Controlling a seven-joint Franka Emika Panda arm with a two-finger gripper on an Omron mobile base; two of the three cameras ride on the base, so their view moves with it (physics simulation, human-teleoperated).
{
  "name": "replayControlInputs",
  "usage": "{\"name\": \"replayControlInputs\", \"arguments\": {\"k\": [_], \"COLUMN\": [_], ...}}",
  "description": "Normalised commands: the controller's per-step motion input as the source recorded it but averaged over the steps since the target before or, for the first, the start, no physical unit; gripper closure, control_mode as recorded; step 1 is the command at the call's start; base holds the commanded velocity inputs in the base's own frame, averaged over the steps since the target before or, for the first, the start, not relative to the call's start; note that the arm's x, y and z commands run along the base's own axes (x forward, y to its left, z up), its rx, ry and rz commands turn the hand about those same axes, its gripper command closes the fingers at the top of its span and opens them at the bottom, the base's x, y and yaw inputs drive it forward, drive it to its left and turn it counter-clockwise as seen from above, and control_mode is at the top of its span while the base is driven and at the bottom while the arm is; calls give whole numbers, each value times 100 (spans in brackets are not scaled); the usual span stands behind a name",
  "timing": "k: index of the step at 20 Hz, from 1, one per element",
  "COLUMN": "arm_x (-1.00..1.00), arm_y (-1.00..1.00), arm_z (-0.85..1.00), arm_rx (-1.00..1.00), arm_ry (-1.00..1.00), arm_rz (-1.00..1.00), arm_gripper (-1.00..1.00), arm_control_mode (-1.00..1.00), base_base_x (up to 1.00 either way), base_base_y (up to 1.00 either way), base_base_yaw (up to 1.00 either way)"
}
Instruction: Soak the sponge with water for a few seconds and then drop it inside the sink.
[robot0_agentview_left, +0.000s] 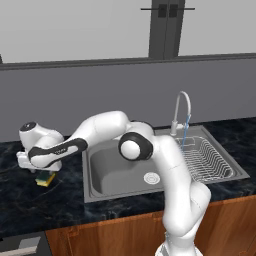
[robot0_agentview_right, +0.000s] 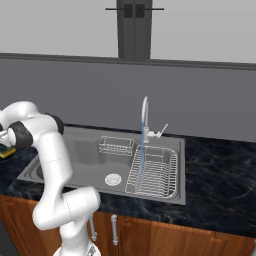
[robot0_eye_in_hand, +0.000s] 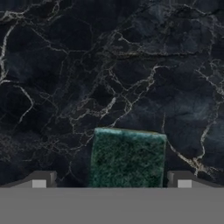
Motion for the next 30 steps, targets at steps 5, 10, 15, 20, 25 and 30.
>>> {"name": "replayControlInputs", "arguments": {"k": [5,10,15,20,25,30], "arm_x": [0,0,0,0,0,0], "arm_y": [-9,0,0,0,0,0], "arm_z": [-12,-25,-31,-45,-15,0], "arm_rx": [1,5,6,4,0,0], "arm_ry": [0,0,0,0,1,0], "arm_rz": [0,0,0,0,0,0], "arm_gripper": [-100,-100,-100,-100,-100,-100], "arm_control_mode": [-100,-100,-100,-100,-100,-100], "base_base_x": [0,0,0,0,0,0], "base_base_y": [0,0,0,0,0,0], "base_base_yaw": [0,0,0,0,0,0]}}
